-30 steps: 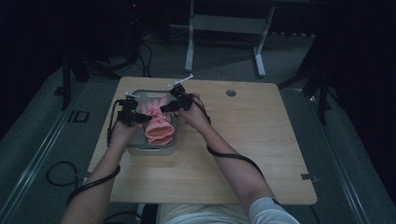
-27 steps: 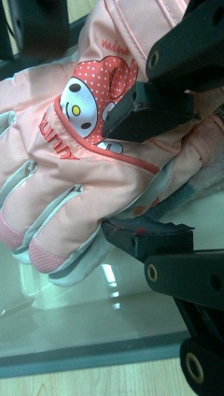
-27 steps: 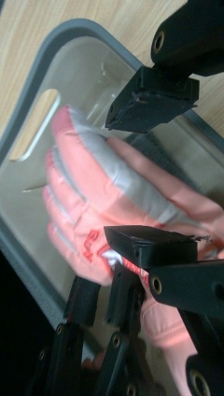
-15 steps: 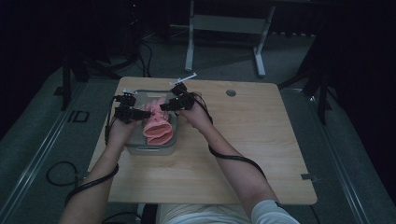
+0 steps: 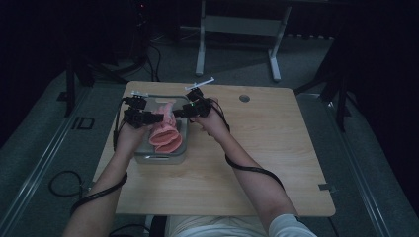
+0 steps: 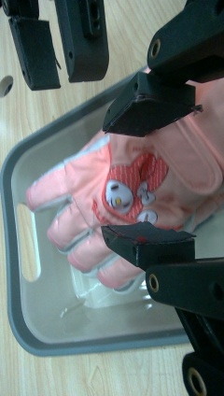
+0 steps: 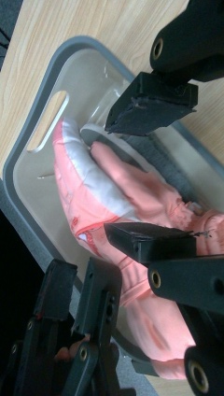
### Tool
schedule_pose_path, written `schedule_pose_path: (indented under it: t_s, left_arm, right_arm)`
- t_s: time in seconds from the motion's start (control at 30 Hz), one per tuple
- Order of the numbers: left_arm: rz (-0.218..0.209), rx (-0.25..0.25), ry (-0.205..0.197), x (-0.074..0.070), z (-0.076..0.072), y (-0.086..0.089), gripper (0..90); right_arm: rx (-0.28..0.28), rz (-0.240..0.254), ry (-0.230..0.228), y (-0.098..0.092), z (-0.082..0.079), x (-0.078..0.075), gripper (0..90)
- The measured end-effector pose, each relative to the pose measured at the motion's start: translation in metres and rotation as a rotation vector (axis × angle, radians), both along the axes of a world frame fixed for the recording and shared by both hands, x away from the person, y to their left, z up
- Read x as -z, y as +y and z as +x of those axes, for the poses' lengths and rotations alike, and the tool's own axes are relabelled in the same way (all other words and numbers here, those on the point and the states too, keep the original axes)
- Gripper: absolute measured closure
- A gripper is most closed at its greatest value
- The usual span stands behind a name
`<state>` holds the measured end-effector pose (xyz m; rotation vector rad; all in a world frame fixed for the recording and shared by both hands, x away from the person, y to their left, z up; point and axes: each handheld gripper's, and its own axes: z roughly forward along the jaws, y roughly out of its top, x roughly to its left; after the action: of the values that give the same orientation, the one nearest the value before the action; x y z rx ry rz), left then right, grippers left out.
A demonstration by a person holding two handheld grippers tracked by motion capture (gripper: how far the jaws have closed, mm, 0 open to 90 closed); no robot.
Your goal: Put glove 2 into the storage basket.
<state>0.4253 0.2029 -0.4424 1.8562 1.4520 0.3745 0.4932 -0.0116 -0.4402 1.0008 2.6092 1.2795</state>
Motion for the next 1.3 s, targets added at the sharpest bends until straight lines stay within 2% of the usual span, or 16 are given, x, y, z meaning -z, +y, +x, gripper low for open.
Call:
schedule_pose_path:
  t_s: [0.13, 0.3, 0.5, 0.63, 0.73, 0.83, 0.93, 1.03, 1.07, 1.1, 1.23, 1.3]
  left_arm:
    - [0.003, 0.022, -0.026, -0.007, -0.004, -0.007, 43.6]
    - [0.028, 0.042, -0.05, -0.013, -0.009, -0.021, 43.6]
    - [0.024, 0.095, -0.076, -0.019, -0.016, -0.039, 38.4]
    - [0.031, 0.137, -0.096, -0.024, -0.021, -0.054, 38.4]
    - [0.047, 0.165, -0.101, -0.025, -0.024, -0.068, 35.0]
    - [0.06, 0.181, -0.096, -0.025, -0.026, -0.077, 33.2]
    - [0.109, 0.192, -0.107, -0.024, -0.029, -0.089, 27.9]
    - [0.104, 0.21, -0.109, -0.023, -0.031, -0.099, 25.5]
    - [0.097, 0.244, -0.11, -0.022, -0.031, -0.102, 24.9]
    - [0.091, 0.27, -0.113, -0.021, -0.032, -0.105, 20.1]
    - [0.098, 0.303, -0.117, -0.016, -0.032, -0.119, 12.4]
    - [0.096, 0.316, -0.126, -0.014, -0.033, -0.125, 11.7]
  right_arm:
    - [-0.006, 0.0, -0.008, -0.008, -0.002, -0.003, 43.9]
    - [0.004, 0.008, -0.019, -0.021, -0.004, -0.006, 41.6]
    - [0.002, -0.002, -0.027, -0.037, -0.007, -0.004, 36.1]
    - [0.012, 0.005, -0.037, -0.049, -0.009, -0.005, 32.7]
    - [0.019, 0.016, -0.041, -0.06, -0.011, -0.005, 29.3]
    - [0.012, 0.025, -0.043, -0.068, -0.012, -0.005, 23.9]
    - [0.006, 0.032, -0.059, -0.076, -0.013, 0.0, 18.4]
    - [0.013, 0.018, -0.07, -0.084, -0.014, 0.006, 17.7]
    - [0.019, 0.02, -0.073, -0.087, -0.014, 0.008, 17.7]
    - [0.026, 0.022, -0.073, -0.091, -0.014, 0.01, 17.7]
    - [0.028, 0.035, -0.069, -0.103, -0.015, 0.015, 15.7]
    - [0.029, 0.028, -0.079, -0.107, -0.017, 0.017, 15.7]
